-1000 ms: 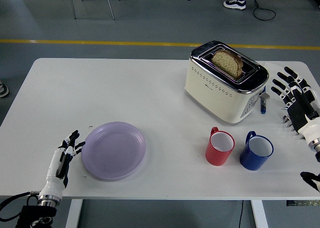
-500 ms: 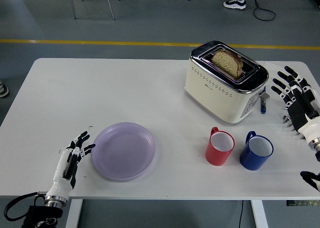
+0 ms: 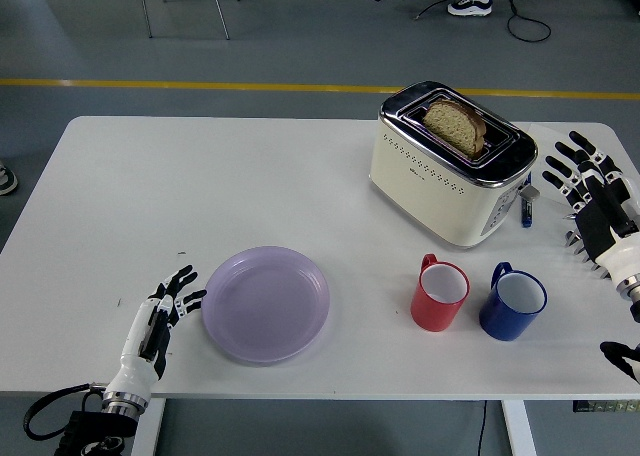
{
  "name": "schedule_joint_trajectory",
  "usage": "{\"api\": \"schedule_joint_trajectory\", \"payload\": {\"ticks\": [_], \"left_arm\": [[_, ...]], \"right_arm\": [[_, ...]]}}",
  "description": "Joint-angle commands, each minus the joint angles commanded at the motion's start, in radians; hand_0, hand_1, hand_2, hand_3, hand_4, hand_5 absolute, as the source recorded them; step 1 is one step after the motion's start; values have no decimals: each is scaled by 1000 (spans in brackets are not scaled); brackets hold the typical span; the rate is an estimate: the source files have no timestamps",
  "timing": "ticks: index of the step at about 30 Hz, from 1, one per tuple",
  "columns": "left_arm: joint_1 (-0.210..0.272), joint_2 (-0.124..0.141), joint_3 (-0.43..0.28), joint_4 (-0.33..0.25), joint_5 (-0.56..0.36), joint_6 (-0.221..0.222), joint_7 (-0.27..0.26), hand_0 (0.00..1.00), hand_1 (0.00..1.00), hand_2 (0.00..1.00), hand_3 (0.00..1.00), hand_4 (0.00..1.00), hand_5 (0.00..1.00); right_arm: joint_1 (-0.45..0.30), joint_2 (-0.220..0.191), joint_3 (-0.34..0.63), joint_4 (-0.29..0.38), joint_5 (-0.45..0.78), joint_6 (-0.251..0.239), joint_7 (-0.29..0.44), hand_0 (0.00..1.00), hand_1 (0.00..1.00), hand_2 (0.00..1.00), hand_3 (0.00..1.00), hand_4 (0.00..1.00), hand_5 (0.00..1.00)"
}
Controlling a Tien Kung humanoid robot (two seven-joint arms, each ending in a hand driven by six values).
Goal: Push plate across desktop,pick up the break from the machine,place the break in the plate
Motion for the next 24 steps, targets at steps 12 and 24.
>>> {"api": "schedule_joint_trajectory", "payload": {"ticks": [12,24], "left_arm": [[-25,-13,48,4,-20,-8,1,650,724,884,872,554,995],[-58,-19,102,16,-47,-20,5,646,721,881,868,554,998]], "right_arm": [[3,5,1,-1,0,0,0,840,783,812,826,515,426],[9,7,2,-1,0,0,0,840,784,813,825,515,427]]}}
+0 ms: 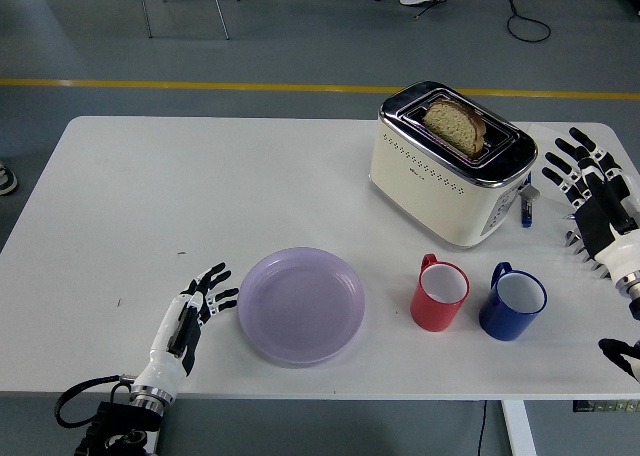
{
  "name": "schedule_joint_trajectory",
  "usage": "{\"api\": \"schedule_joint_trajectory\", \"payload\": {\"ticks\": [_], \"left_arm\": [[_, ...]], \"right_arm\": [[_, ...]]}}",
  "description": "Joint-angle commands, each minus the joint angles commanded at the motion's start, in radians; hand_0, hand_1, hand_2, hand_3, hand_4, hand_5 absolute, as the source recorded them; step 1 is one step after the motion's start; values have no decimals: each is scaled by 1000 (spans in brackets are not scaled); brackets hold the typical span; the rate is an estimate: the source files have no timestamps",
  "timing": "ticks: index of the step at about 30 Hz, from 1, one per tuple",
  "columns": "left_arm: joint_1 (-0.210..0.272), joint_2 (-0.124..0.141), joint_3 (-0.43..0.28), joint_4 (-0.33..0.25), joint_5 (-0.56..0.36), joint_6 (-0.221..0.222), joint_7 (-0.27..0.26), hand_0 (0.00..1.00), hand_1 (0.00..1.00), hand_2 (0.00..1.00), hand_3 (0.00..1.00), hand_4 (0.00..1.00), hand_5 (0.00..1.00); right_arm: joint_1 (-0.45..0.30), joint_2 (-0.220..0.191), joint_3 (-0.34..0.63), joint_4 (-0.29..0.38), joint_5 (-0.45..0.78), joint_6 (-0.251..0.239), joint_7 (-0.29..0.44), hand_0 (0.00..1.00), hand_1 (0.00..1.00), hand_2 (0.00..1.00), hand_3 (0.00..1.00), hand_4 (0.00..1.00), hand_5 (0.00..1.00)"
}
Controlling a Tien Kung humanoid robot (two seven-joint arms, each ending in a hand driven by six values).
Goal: Push plate across desktop,pick up the break from the machine,place the break in the plate
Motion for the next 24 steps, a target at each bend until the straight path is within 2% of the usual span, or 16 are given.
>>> {"api": "schedule_joint_trajectory", "payload": {"ticks": [24], "left_arm": [[-67,-12,70,29,-23,-36,15,647,722,878,871,554,998]], "right_arm": [[9,5,4,-1,-1,0,0,843,783,812,824,513,425]]}}
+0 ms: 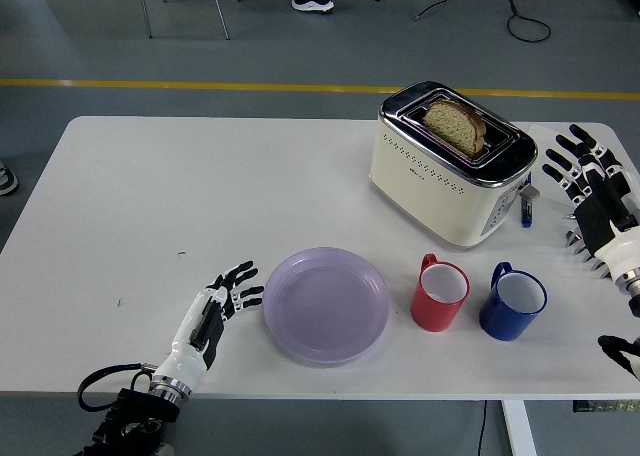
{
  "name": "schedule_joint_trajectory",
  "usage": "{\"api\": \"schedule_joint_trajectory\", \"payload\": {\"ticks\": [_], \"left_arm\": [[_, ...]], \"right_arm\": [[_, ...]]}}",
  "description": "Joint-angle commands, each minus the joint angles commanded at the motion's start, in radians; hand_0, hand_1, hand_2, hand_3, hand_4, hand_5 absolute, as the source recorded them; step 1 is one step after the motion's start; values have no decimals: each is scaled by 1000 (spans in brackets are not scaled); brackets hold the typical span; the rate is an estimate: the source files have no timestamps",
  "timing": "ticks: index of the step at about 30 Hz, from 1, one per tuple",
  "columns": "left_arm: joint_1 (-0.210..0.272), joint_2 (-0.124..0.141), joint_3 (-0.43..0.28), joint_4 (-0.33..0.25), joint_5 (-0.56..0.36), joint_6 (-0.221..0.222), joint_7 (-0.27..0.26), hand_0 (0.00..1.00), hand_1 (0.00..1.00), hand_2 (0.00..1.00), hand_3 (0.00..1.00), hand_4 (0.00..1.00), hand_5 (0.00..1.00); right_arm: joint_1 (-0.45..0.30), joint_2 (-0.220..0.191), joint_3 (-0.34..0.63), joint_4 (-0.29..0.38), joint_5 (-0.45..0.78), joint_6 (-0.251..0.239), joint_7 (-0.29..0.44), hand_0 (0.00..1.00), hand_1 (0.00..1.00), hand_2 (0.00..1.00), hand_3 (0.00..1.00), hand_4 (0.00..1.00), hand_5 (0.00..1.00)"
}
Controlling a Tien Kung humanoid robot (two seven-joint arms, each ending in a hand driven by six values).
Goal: Push plate across desktop,pick up the break from the machine,place the break in the plate
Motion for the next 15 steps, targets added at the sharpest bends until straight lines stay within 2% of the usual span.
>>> {"api": "schedule_joint_trajectory", "payload": {"ticks": [8,13,14,15], "left_arm": [[-6,-4,-5,-3,9,1,3,645,723,877,874,555,998],[20,-3,-79,-47,65,63,-11,645,723,877,874,555,998],[24,-3,-95,-54,75,73,-13,685,752,877,871,552,998],[34,-2,-123,-71,90,93,-17,685,752,877,871,552,998]], "right_arm": [[2,0,-1,1,0,0,0,843,783,812,824,513,425],[12,-8,-1,6,-5,-2,-1,843,783,812,824,513,425],[15,-10,0,6,-7,-2,-1,843,783,812,824,512,424],[23,-17,-1,6,-11,-4,-1,843,783,812,824,512,424]]}}
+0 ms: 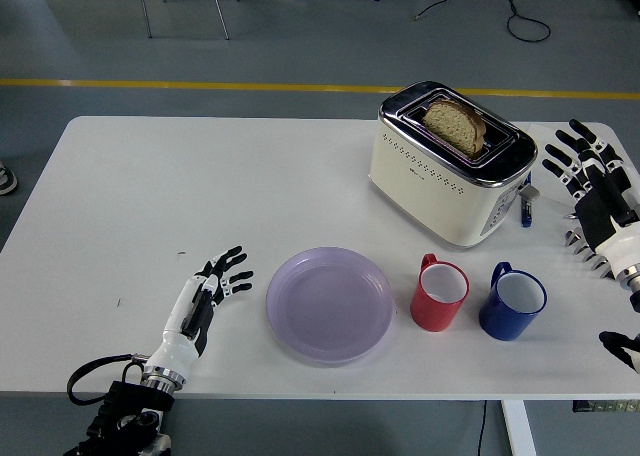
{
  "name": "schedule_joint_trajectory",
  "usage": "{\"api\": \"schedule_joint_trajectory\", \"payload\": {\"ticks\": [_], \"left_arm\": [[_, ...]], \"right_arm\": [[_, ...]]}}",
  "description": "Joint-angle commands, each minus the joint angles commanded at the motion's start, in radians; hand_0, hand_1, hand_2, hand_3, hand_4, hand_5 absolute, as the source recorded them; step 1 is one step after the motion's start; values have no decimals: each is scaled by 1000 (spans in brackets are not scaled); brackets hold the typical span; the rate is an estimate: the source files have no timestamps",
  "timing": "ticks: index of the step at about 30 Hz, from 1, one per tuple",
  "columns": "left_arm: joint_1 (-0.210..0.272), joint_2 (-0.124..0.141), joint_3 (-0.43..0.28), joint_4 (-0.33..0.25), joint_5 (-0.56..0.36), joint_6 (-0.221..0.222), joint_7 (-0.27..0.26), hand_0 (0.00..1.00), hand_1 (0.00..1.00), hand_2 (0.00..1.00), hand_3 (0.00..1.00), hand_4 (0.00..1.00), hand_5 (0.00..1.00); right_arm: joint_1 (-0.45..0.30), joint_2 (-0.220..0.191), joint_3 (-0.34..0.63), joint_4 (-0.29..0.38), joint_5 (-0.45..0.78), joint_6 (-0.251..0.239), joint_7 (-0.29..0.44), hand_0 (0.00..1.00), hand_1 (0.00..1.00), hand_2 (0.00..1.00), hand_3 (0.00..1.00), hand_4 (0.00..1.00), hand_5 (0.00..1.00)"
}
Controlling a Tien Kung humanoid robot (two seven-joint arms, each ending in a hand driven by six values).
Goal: Push plate across desktop,pick up the break from the machine,place the break in the plate
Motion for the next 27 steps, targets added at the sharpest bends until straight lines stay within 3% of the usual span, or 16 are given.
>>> {"api": "schedule_joint_trajectory", "payload": {"ticks": [4,5,6,12,15,18,21,22,23,27], "left_arm": [[35,1,-91,-56,43,76,-9,685,752,877,871,552,998],[48,4,-114,-75,56,91,-1,750,794,880,872,550,998],[62,7,-145,-101,75,112,11,750,794,880,872,550,998],[107,25,-255,-200,117,118,77,763,807,881,873,552,998],[134,28,-327,-260,148,120,112,763,807,881,873,552,998],[148,30,-359,-286,152,120,115,765,811,883,873,547,985],[155,35,-384,-299,154,124,116,765,811,883,873,547,985],[155,36,-386,-299,154,125,116,765,811,883,873,547,985],[155,38,-388,-300,154,126,116,767,813,883,871,542,990],[153,34,-391,-300,154,126,118,767,813,883,871,542,990]], "right_arm": [[35,-32,-10,-6,-30,-11,-1,843,783,812,824,512,424],[51,-47,-16,-10,-38,-14,-1,844,784,813,824,513,422],[73,-66,-21,-15,-49,-18,-2,844,784,813,824,513,422],[168,-137,-64,-62,-118,-43,-5,846,784,814,825,513,414],[256,-203,-153,-130,-236,-72,-21,846,784,814,825,513,414],[334,-238,-233,-185,-354,-77,-39,882,815,861,852,568,378],[439,-274,-341,-260,-472,-44,-82,882,815,861,852,568,378],[468,-278,-372,-276,-510,-36,-91,882,815,861,852,568,378],[501,-283,-407,-297,-547,-25,-104,918,840,896,890,671,383],[625,-282,-531,-372,-665,12,-148,918,840,896,890,671,383]]}}
